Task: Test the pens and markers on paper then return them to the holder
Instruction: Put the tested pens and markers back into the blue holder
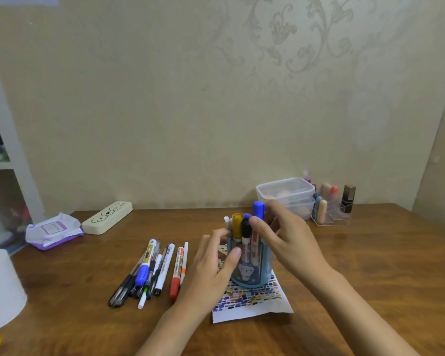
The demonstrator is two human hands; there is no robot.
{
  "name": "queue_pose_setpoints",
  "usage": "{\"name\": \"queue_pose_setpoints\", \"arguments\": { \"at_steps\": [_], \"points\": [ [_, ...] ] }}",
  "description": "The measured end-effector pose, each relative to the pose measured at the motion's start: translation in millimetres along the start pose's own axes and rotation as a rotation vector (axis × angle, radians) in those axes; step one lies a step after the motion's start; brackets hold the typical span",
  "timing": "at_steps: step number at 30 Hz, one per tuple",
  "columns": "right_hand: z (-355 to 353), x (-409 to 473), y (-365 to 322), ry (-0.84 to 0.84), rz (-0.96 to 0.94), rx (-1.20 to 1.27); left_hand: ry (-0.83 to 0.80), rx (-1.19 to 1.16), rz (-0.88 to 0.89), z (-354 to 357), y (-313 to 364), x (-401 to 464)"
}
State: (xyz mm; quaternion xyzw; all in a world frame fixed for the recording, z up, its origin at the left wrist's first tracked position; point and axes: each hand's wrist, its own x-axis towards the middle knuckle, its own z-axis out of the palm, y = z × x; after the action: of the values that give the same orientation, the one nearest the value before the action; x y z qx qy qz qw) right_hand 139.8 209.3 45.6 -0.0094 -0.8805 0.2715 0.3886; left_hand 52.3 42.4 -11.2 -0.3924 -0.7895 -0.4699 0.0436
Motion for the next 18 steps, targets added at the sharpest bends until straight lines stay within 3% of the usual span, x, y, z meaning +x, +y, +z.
{"name": "queue_pose_setpoints", "arguments": {
  "at_steps": [3, 18],
  "points": [
    [0.0, -6.1, 1.9, 0.01, 0.011, 0.077, -0.011, 0.037, 0.013, 0.2, -0.1, -1.7],
    [3.4, -25.4, 0.6, 0.073, 0.002, -0.048, -0.121, 0.09, 0.007, -16.1, 0.3, -10.4]
  ]
}}
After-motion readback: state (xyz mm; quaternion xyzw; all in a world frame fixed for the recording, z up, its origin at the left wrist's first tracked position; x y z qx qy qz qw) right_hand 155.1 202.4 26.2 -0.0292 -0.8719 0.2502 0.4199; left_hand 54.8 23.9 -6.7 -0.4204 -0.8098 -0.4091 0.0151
